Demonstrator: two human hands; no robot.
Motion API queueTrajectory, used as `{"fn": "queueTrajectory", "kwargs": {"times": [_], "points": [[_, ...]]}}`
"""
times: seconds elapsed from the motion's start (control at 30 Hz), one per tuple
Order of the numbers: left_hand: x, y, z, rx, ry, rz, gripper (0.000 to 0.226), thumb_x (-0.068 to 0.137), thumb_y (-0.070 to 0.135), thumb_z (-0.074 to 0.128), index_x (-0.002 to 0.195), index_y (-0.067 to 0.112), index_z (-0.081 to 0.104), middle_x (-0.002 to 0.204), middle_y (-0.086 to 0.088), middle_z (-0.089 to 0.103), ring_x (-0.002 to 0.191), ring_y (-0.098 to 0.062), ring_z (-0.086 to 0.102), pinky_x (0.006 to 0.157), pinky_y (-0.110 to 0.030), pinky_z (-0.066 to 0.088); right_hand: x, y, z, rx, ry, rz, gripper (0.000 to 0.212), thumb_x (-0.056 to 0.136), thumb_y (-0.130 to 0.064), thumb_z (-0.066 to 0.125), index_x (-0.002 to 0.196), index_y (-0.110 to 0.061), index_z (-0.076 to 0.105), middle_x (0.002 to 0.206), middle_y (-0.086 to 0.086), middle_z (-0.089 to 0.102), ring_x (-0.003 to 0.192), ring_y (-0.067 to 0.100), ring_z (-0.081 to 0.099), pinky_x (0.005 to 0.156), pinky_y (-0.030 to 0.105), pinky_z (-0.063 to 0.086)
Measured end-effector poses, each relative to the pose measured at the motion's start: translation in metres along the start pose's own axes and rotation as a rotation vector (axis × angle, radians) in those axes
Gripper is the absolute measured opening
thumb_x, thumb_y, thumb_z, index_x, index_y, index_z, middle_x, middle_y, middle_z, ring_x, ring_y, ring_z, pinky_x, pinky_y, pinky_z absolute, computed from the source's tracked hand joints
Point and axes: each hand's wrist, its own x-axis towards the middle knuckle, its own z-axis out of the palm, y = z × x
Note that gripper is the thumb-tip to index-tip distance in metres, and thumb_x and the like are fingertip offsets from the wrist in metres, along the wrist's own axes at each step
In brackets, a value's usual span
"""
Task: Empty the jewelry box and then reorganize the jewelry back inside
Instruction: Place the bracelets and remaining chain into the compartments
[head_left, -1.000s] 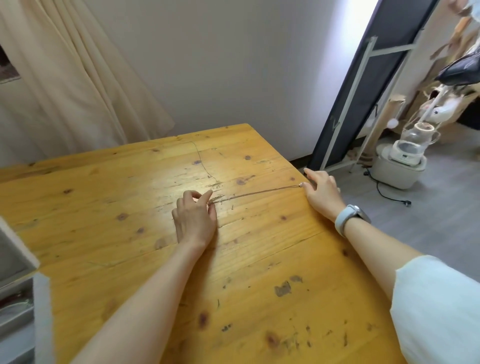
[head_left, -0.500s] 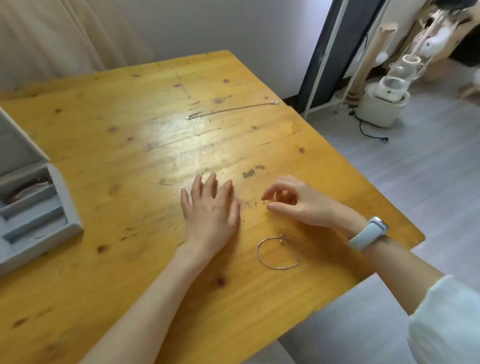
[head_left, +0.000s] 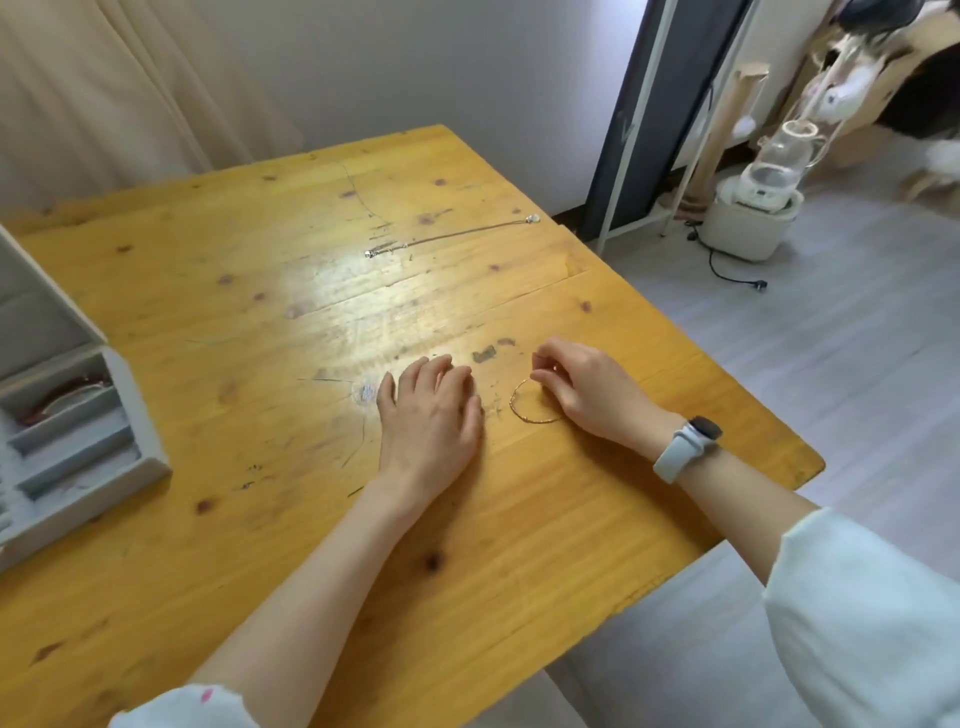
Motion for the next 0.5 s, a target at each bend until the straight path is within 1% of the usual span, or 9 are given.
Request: {"fn": "queueTrajectory", "kwargs": {"times": [0.1,0.13,0.2,0.27,0.33,0.4,0.43,0.5], "points": [[0.03,0.007,0.008,-0.032,-0.022,0.139,0.045,0.091,0.037,0.034,0.128,0.019,0.05,0.134,0.0,0.05,0.129,-0.02,0.037,0.109,-0.045,0.018,0.039,0.01,-0.007,0.078,0.082,0.048,0.006,0.087,-0.005,0.055,0.09,-0.002,0.059,0.09,0.011,0.064,0.081,0.022,0.055,0.071,0.018,0.033],[0.041,0.008,0.01,-0.029,-0.038,0.176,0.048,0.09,0.039,0.031,0.131,0.02,0.047,0.137,0.002,0.048,0.131,-0.019,0.035,0.109,-0.044,0.017,0.053,0.014,-0.009,0.09,0.109,0.073,0.007,0.087,-0.005,0.055,0.09,-0.001,0.06,0.092,0.012,0.064,0.082,0.021,0.055,0.072,0.015,0.032],[0.062,0.01,0.015,0.022,-0.089,0.231,0.054,0.089,0.045,0.022,0.137,0.024,0.039,0.145,0.005,0.037,0.136,-0.018,0.026,0.11,-0.044,0.014,0.08,0.025,-0.012,0.099,0.146,0.142,0.011,0.088,-0.005,0.054,0.095,-0.001,0.062,0.097,0.014,0.064,0.086,0.02,0.055,0.074,0.013,0.033],[0.081,0.007,0.019,0.102,-0.159,0.249,0.055,0.092,0.048,0.017,0.142,0.027,0.028,0.152,0.008,0.02,0.141,-0.019,0.013,0.112,-0.046,0.009,0.104,0.037,-0.011,0.066,0.159,0.197,0.016,0.089,-0.004,0.052,0.101,-0.001,0.062,0.104,0.014,0.063,0.095,0.023,0.056,0.079,0.016,0.035],[0.102,0.005,0.025,0.175,-0.23,0.245,0.053,0.095,0.048,0.018,0.144,0.029,0.018,0.155,0.01,0.009,0.142,-0.018,0.004,0.113,-0.047,0.004,0.125,0.048,-0.011,0.027,0.175,0.221,0.02,0.09,-0.003,0.049,0.103,-0.002,0.063,0.108,0.014,0.063,0.1,0.023,0.056,0.083,0.016,0.035],[0.116,0.004,0.026,0.203,-0.262,0.239,0.053,0.095,0.049,0.019,0.145,0.03,0.014,0.155,0.01,0.006,0.142,-0.018,0.001,0.112,-0.048,0.002,0.135,0.053,-0.011,0.011,0.198,0.216,0.021,0.09,-0.003,0.048,0.104,-0.003,0.064,0.108,0.013,0.064,0.101,0.023,0.057,0.083,0.015,0.034],[0.125,0.003,0.028,0.199,-0.259,0.231,0.054,0.095,0.05,0.018,0.145,0.029,0.013,0.155,0.01,0.006,0.142,-0.018,0.0,0.112,-0.048,0.002,0.142,0.058,-0.01,0.006,0.211,0.216,0.021,0.09,-0.004,0.048,0.103,-0.004,0.065,0.107,0.013,0.065,0.101,0.023,0.057,0.085,0.017,0.035],[0.141,-0.002,0.033,0.198,-0.253,0.205,0.057,0.094,0.051,0.018,0.146,0.028,0.011,0.155,0.01,0.006,0.142,-0.017,-0.001,0.113,-0.048,0.0,0.153,0.068,-0.008,-0.016,0.238,0.229,0.02,0.09,-0.005,0.049,0.1,-0.005,0.066,0.105,0.012,0.066,0.101,0.025,0.056,0.088,0.024,0.039]]}}
